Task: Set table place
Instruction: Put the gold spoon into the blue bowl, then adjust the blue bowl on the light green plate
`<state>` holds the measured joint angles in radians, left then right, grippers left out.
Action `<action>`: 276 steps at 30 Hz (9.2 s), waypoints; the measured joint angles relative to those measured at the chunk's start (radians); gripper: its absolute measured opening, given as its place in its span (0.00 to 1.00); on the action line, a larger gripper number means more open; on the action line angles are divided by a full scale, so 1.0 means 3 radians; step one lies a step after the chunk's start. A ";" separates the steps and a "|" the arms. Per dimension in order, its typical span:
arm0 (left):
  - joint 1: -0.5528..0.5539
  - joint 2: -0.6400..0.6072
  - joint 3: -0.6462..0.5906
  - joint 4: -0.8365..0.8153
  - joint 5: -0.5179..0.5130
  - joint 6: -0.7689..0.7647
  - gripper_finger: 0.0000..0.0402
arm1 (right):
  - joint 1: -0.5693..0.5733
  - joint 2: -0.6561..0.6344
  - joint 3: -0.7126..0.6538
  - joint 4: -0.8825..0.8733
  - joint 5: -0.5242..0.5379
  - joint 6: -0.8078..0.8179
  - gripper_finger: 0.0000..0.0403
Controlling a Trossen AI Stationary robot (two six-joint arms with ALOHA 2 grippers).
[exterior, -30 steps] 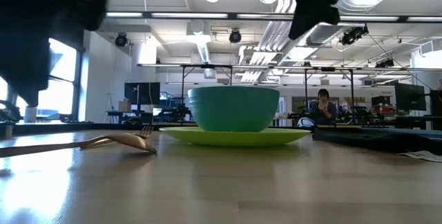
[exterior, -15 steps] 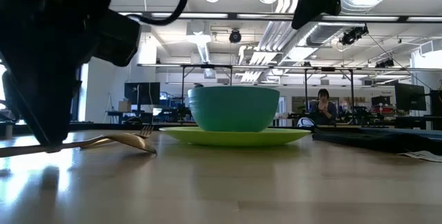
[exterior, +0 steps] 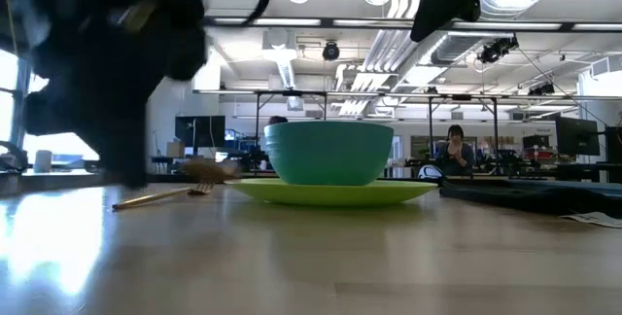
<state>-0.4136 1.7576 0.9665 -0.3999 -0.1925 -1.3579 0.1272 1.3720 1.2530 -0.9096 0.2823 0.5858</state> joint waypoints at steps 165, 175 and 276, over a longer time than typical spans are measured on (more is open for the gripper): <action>0.2535 -0.2120 -0.0537 0.1284 0.0968 0.3387 0.26 | -0.0659 0.0174 -0.0031 -0.0570 -0.0913 0.0127 0.00; 0.2535 -0.2597 -0.0538 0.0888 0.0571 0.3501 0.26 | -0.0412 0.0828 0.0593 -0.1164 -0.1321 0.0198 0.00; 0.2534 -0.2687 -0.0539 0.0263 0.0604 0.3437 0.26 | -0.0907 0.1659 0.0713 -0.0831 -0.0765 -0.1158 0.00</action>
<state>0.3466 0.9516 0.8047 -0.3211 -0.0113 -0.3267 -0.1449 1.8698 1.4670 -1.1588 0.0528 0.2384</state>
